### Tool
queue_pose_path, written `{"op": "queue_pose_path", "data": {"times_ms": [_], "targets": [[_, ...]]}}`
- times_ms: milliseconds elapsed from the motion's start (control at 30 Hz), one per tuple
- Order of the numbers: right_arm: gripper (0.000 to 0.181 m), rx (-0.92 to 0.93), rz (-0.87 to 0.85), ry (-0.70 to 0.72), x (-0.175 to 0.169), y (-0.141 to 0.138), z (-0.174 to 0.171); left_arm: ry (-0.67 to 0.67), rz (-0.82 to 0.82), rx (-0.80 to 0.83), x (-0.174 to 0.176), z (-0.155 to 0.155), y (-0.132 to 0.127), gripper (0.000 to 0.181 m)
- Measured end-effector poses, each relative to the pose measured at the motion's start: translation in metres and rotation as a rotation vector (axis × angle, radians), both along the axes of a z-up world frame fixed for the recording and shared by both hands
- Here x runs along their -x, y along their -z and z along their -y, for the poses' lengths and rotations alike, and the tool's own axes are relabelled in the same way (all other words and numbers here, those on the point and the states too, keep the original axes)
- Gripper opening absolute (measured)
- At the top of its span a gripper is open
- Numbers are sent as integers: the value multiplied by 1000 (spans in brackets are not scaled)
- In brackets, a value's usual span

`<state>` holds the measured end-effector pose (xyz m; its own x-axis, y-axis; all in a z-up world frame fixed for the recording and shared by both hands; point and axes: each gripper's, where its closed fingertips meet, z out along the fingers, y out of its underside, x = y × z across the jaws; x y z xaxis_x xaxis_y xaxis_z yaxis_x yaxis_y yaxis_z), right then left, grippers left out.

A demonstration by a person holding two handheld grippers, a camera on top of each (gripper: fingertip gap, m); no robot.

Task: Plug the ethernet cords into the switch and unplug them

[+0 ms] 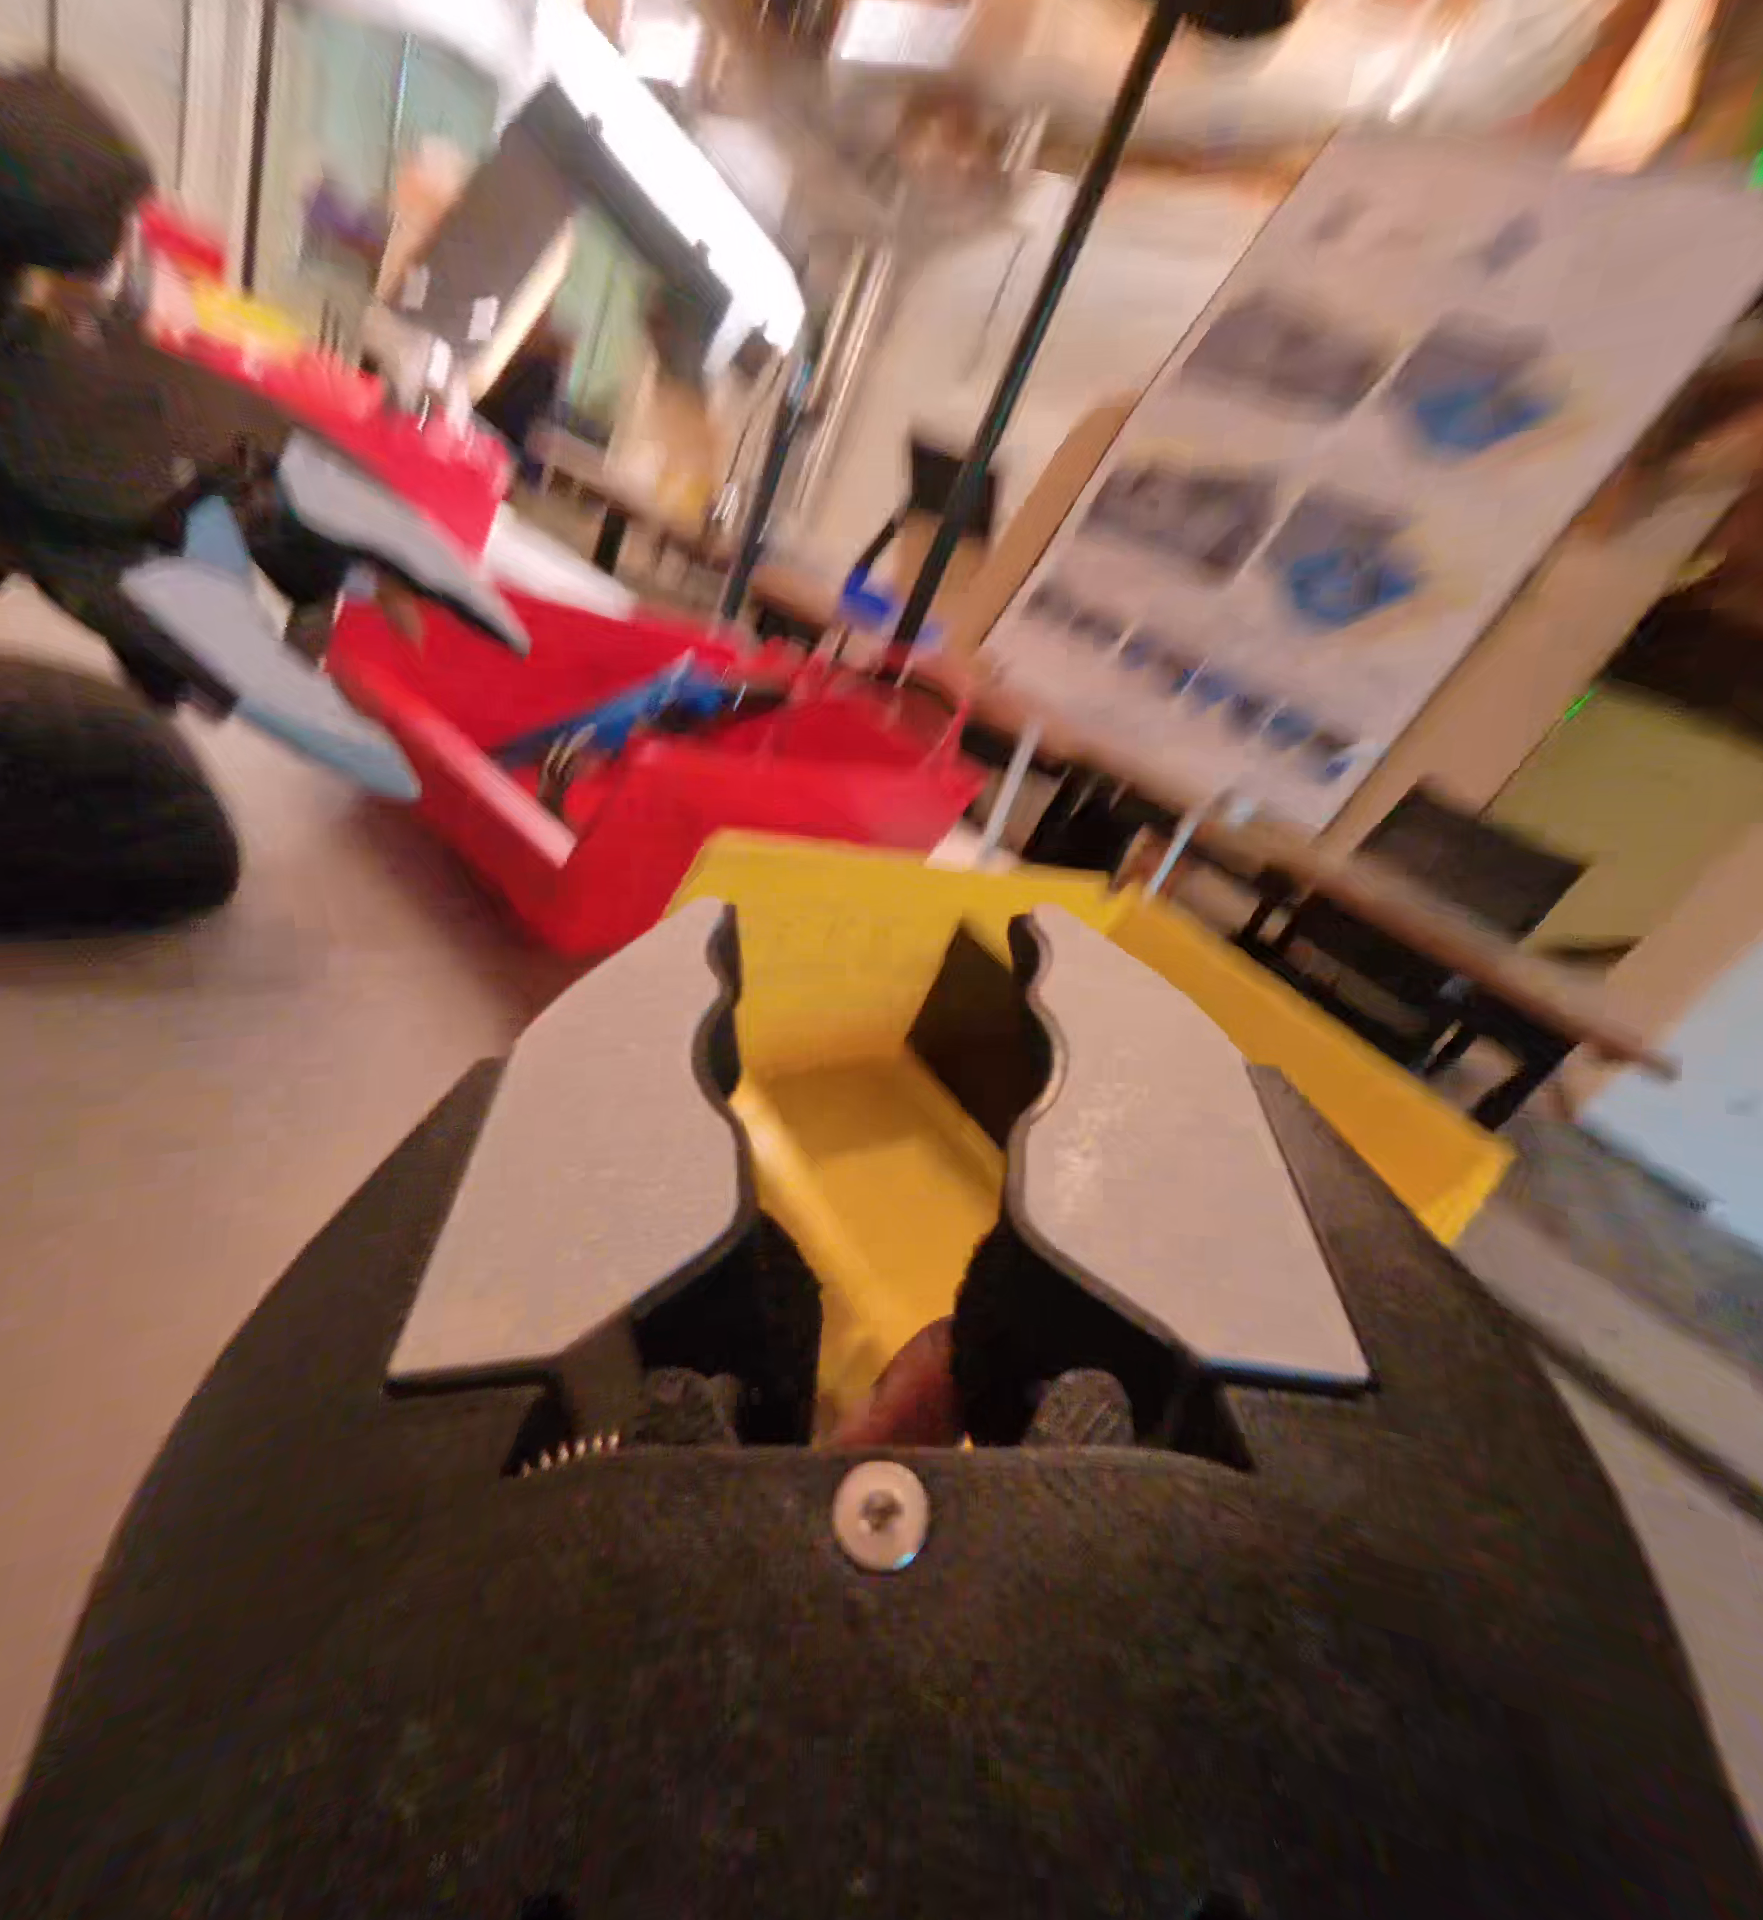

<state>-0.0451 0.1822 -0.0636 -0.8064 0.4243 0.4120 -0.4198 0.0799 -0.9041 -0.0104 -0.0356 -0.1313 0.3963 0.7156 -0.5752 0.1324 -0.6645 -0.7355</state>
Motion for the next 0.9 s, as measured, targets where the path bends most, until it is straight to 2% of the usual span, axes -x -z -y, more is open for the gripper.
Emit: {"op": "queue_pose_path", "data": {"times_ms": [33,100,167,200,267,367,600,900], "targets": [[49,-104,48,1,2,15,9,-11,41,42,-1,6,11,74],[60,-335,71,20,8,47,22,-53,90,161,3,21,28,69],[71,-565,36,86,18,76,28,-88,116,277,11,33,38,61],[70,-660,-4,126,24,88,29,-89,150,305,14,35,44,58],[64,-826,-112,223,37,106,27,-64,254,298,14,33,59,38],[34,-1064,-250,353,58,129,8,-72,262,287,14,36,60,38],[35,-1078,-139,430,76,132,-40,-135,263,264,-6,68,59,39],[35,-1107,-63,549,85,131,-122,-247,303,294,-66,137,58,39]]}}
